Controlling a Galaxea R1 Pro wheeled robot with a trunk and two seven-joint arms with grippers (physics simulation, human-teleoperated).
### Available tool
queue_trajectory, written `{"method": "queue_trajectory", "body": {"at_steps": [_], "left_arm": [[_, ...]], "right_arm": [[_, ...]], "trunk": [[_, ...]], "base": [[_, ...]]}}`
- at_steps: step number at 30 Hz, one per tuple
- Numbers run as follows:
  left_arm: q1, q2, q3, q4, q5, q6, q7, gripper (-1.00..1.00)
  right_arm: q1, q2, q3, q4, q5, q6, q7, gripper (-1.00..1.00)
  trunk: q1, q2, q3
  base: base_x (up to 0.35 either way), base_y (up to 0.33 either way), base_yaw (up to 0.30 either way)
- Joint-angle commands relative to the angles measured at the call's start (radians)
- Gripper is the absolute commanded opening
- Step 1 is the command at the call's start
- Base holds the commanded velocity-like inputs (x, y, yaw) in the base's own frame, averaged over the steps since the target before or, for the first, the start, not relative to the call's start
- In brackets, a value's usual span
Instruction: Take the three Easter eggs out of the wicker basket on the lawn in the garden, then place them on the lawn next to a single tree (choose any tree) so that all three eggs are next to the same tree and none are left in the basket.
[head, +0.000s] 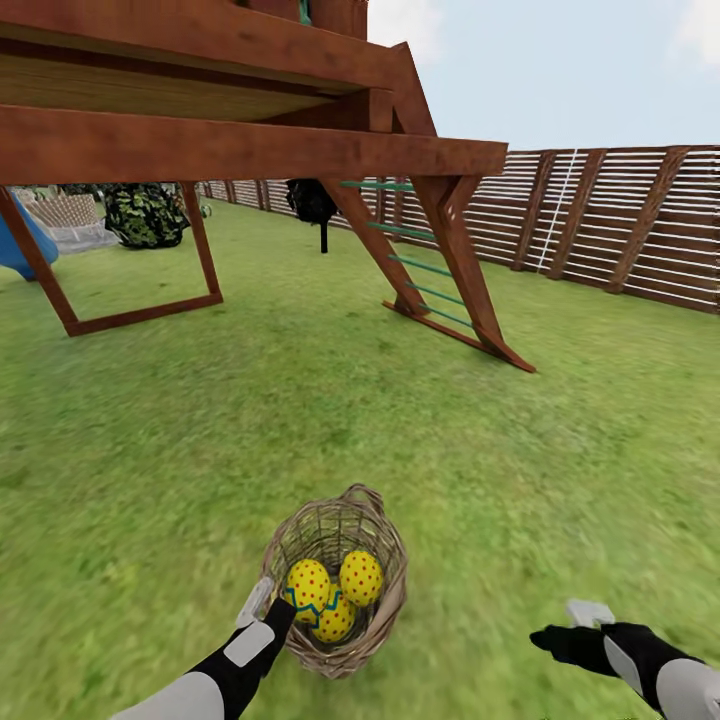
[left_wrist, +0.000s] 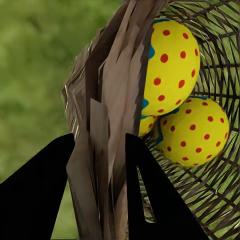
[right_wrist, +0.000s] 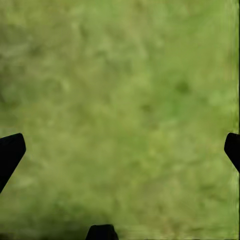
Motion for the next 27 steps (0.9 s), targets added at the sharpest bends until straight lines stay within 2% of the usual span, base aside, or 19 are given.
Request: {"method": "queue_trajectory", "body": {"at_steps": [1,4,6,8,27], "left_arm": [[0.0,-0.001,0.003,-0.002,0.001,-0.001,0.003,-1.0],[0.0,-0.001,0.003,-0.003,0.001,0.0,0.003,-1.0],[0.0,-0.001,0.002,-0.003,0.001,0.0,0.003,-1.0],[0.0,-0.005,0.002,-0.003,0.001,0.001,0.003,-1.0],[0.0,-0.009,0.002,-0.002,0.001,0.002,0.003,-1.0]], "right_arm": [[0.011,0.001,-0.011,0.025,0.004,-0.013,-0.016,1.0],[0.073,0.007,-0.01,0.056,0.005,-0.047,-0.083,1.0],[0.09,0.008,-0.01,0.058,0.004,-0.086,-0.093,1.0],[0.096,0.008,-0.01,0.06,0.003,-0.105,-0.096,1.0],[0.119,0.01,-0.01,0.063,0.001,-0.106,-0.116,1.0]], "trunk": [[-0.004,0.007,0.004],[-0.016,0.028,0.017],[-0.023,0.042,0.025],[-0.031,0.056,0.033],[-0.104,0.189,0.094]], "base": [[0.0,0.0,-0.211],[0.0,0.0,-0.221],[0.0,0.0,-0.232],[0.0,0.0,-0.246],[0.0,0.0,-0.293]]}}
